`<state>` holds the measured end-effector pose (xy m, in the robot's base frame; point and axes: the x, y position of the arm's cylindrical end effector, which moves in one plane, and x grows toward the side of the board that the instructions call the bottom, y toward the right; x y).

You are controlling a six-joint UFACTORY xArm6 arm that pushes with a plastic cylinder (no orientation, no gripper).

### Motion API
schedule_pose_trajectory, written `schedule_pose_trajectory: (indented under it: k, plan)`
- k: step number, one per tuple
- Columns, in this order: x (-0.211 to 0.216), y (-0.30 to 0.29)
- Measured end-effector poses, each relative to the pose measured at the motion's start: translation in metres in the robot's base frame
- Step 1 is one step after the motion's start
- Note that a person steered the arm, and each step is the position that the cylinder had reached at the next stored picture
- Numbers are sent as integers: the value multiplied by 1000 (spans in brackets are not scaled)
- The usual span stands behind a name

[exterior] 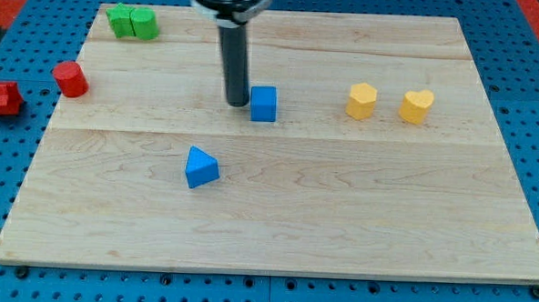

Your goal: Push the blue cube to top and right a bit

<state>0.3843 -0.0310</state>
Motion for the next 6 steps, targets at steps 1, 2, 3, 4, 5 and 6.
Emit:
schedule_pose_trajectory:
  k: [1,2,3,4,5,6]
  plan:
    - [11,2]
    - [43,0]
    - [8,30]
    - [3,60]
    - [101,61]
    - [188,-24]
